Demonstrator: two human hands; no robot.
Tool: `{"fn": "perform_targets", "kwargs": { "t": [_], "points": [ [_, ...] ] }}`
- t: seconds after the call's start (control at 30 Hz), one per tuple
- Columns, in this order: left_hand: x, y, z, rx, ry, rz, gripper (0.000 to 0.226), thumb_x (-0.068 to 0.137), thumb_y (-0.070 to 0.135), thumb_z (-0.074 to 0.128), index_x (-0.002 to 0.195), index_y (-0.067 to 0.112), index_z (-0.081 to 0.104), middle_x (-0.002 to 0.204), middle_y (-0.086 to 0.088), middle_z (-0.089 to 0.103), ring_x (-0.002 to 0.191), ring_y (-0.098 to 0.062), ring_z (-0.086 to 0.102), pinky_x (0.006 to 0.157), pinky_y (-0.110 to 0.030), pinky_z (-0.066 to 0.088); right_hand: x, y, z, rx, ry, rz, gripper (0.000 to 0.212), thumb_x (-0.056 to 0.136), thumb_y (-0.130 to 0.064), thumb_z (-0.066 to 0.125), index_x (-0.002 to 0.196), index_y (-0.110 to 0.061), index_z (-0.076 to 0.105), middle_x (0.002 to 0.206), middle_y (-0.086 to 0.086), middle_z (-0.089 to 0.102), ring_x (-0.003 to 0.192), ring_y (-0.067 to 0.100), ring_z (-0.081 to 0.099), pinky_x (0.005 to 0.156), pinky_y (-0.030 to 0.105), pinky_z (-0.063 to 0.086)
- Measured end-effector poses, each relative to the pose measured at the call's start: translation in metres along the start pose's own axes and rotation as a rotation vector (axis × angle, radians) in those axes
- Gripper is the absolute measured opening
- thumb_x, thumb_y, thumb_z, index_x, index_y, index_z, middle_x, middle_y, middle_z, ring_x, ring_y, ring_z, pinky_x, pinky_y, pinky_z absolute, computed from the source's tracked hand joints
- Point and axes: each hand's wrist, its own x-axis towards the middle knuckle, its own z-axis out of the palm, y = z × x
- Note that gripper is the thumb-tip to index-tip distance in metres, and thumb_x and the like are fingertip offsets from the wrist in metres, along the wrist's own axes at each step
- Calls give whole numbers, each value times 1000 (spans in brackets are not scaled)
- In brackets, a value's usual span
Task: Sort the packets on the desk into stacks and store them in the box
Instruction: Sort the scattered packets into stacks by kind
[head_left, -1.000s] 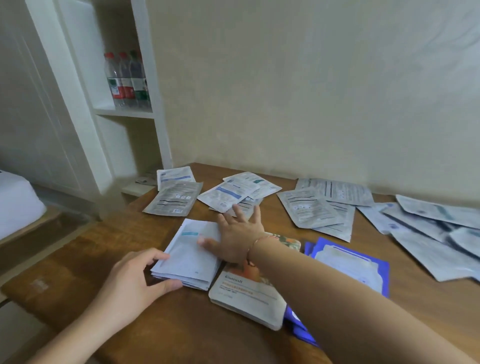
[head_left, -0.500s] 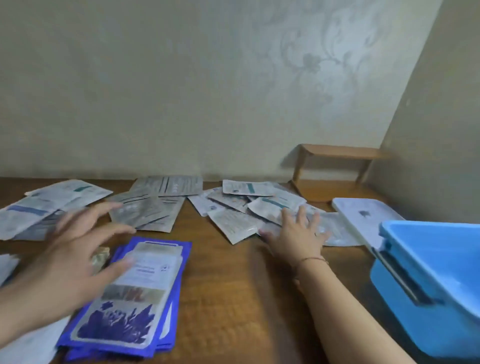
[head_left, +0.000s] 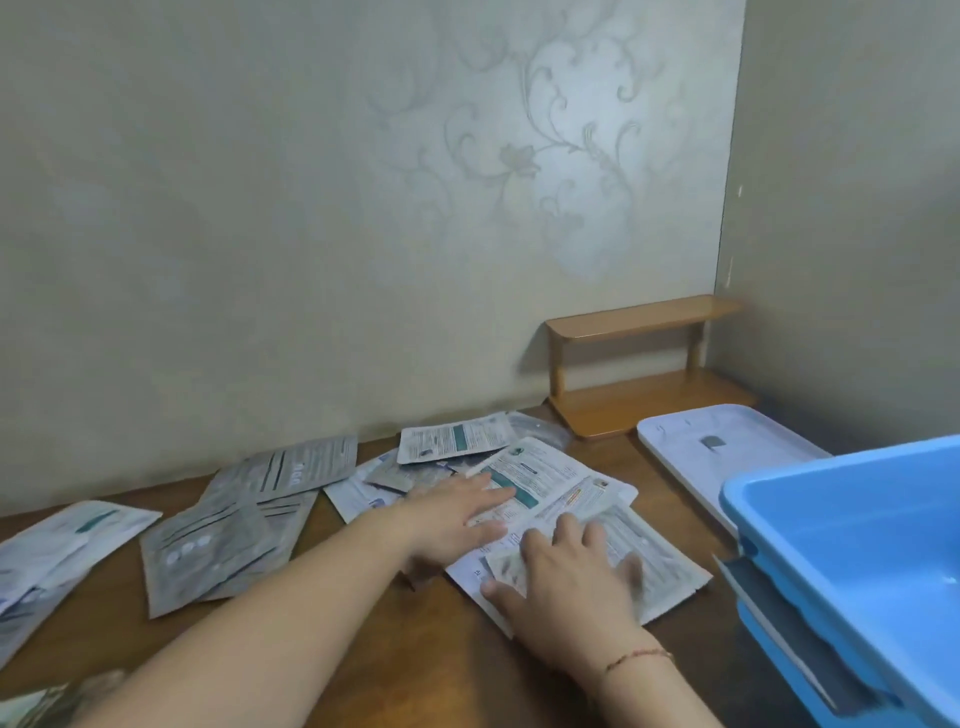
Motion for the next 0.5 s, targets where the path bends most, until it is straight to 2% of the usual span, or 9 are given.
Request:
{"fn": "perform_targets", "kwargs": {
  "t": [0.1,0.2,0.3,0.37,0.43,0.5],
  "points": [
    [-12,-20,5,47,-84,-36,57,96,66,27,146,59,1,160,21,-14,148,-9,-17,117,-59,-5,9,12,5,59,33,77,62,86,-73,34,124,-25,41,134,2,34,128,28,24,100,59,25],
    [-31,-48,-2,127,-101,-81,63,91,72,26,146,59,-1,160,21,-13,148,-8,-13,117,-58,-8,16,17,10,28,73,146,67,86,-74,32,134,-28,35,148,3,27,141,32,12,104,66,17],
    [-55,-82,-12,195,-147,-130,85,69,87,14,147,57,0,162,18,-7,150,-8,-6,116,-57,-12,22,16,14,56,88,51,58,96,-54,29,148,-33,17,163,-1,0,148,35,-12,110,67,5],
    [-72,-104,-16,213,-179,-178,97,58,91,9,148,55,2,162,17,-6,150,-8,-4,116,-57,-13,24,11,16,67,74,-73,52,100,-41,25,150,-36,16,164,-6,-3,149,29,-15,112,67,-2],
    [-86,-120,-19,218,-200,-237,97,61,92,11,149,52,4,163,15,-6,150,-10,-5,117,-56,-11,26,8,16,63,60,-102,49,100,-48,24,148,-37,23,163,-9,4,151,25,-7,110,68,-5],
    [-93,-130,-22,229,-203,-287,80,81,82,26,151,46,10,163,12,-8,150,-14,-8,117,-56,-8,27,8,15,42,66,-31,54,96,-60,25,145,-38,30,162,-10,12,150,27,-2,109,69,-2]
  ]
}}
